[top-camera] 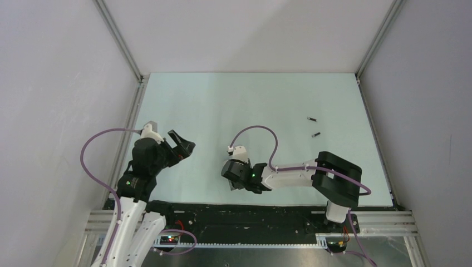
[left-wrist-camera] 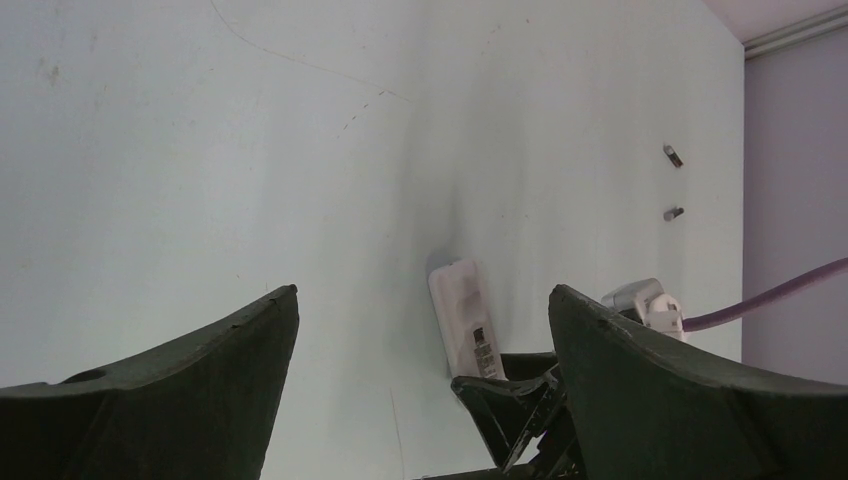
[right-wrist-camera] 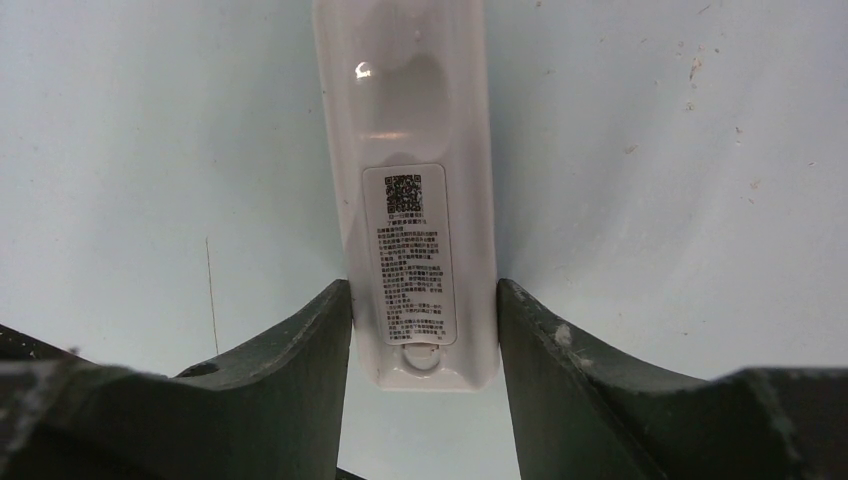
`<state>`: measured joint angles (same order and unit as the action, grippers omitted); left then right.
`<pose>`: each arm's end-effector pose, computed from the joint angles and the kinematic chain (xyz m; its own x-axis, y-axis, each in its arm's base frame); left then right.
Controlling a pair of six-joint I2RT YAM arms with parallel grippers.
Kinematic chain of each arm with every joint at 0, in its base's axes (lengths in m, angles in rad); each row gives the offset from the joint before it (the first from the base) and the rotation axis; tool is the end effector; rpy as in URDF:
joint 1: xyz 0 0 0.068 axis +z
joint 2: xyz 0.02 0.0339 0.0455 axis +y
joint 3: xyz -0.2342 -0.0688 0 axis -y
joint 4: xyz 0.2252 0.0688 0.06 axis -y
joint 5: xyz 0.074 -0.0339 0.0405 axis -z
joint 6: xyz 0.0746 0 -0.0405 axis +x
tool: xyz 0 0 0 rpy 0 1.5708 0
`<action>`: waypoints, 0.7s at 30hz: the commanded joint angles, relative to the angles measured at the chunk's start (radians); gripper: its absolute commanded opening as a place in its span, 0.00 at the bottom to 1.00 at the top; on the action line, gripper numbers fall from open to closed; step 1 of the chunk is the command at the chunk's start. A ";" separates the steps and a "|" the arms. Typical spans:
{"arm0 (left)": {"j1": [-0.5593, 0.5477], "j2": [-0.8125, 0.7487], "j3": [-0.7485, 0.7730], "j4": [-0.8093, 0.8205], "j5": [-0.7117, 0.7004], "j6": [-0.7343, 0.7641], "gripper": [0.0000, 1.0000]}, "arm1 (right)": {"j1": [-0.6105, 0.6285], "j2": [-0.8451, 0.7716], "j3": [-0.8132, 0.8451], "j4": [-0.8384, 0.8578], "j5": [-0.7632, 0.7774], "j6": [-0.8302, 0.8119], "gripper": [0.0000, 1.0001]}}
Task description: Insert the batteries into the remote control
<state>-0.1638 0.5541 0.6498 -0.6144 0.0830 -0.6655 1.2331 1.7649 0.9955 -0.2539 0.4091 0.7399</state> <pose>0.1649 -0.0335 0.2444 -0.5289 -0.5362 -0.6578 -0.1183 0.8141 -0.5686 0.1416 0.3136 0.1081 -0.7463 -0.2583 -0.6134 -0.3979 0.9119 0.1001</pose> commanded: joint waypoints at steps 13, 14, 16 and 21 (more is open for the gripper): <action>-0.032 -0.005 -0.035 0.097 0.123 -0.058 0.98 | 0.050 -0.362 -0.133 -0.061 0.070 -0.079 0.29; -0.038 -0.009 -0.054 0.111 0.140 -0.089 0.98 | 0.048 -0.387 -0.147 -0.029 0.064 -0.077 0.29; -0.064 -0.015 -0.094 0.189 0.152 -0.150 0.98 | 0.037 -0.459 -0.214 0.022 0.045 -0.065 0.29; -0.139 -0.043 -0.197 0.331 0.144 -0.309 0.98 | -0.026 -0.658 -0.326 0.150 -0.057 -0.030 0.29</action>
<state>-0.2596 0.5369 0.5076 -0.4412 0.1955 -0.8211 1.2495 1.2240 0.7315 -0.2390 0.4156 0.6823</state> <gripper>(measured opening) 0.985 0.550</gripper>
